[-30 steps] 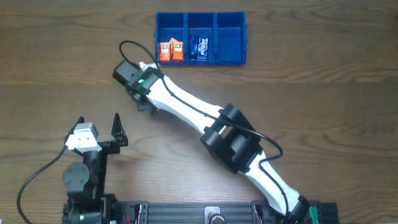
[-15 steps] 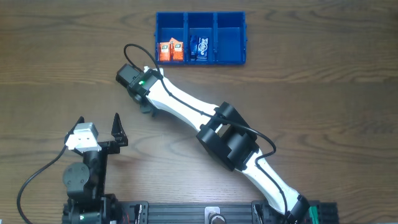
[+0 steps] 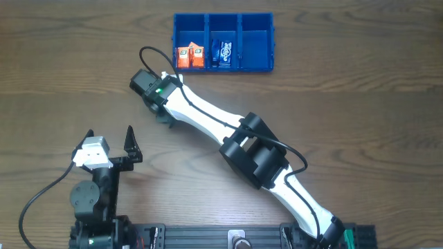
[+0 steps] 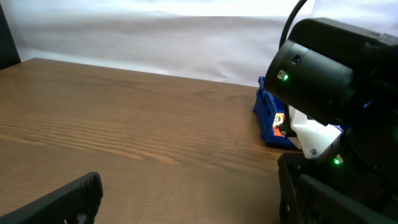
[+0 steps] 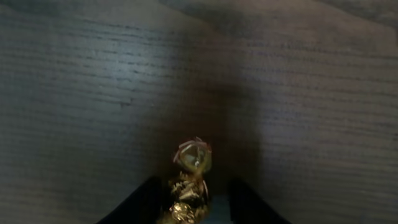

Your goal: Sort Candies Into Trays

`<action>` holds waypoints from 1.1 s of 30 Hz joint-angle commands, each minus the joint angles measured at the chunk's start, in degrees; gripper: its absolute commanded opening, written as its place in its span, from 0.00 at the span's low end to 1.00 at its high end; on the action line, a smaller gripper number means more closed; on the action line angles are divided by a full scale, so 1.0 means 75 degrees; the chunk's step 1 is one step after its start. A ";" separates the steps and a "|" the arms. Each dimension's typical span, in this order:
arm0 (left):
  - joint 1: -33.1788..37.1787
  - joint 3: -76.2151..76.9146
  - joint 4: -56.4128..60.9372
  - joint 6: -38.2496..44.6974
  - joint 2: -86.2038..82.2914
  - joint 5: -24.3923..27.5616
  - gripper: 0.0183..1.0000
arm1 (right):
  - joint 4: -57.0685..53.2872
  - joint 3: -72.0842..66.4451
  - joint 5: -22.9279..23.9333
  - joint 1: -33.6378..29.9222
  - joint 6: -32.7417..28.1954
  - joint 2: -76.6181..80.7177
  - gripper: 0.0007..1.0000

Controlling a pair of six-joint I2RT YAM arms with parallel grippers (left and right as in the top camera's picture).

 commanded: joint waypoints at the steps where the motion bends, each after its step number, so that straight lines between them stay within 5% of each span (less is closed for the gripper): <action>1: 0.0029 -0.0140 -0.0265 0.0052 -0.0035 0.0134 1.00 | 0.0000 0.0000 -0.0055 -0.0052 0.0073 0.0364 0.29; 9: 0.0029 -0.0140 -0.0265 0.0052 -0.0035 0.0134 1.00 | -0.0440 0.0125 0.0099 -0.0128 -0.0015 -0.0227 0.19; 21: 0.0029 -0.0140 -0.0265 0.0052 -0.0035 0.0134 1.00 | -0.0895 0.0125 0.1827 -0.1521 -0.1239 -0.2879 0.19; 26: 0.0029 -0.0140 -0.0265 0.0052 -0.0035 0.0134 1.00 | 0.0006 0.0114 0.1862 -0.2783 -0.2139 -0.2637 0.19; 33: 0.0029 -0.0140 -0.0265 0.0052 -0.0035 0.0134 1.00 | 0.0525 0.0114 0.1562 -0.3579 -0.2229 -0.1976 0.20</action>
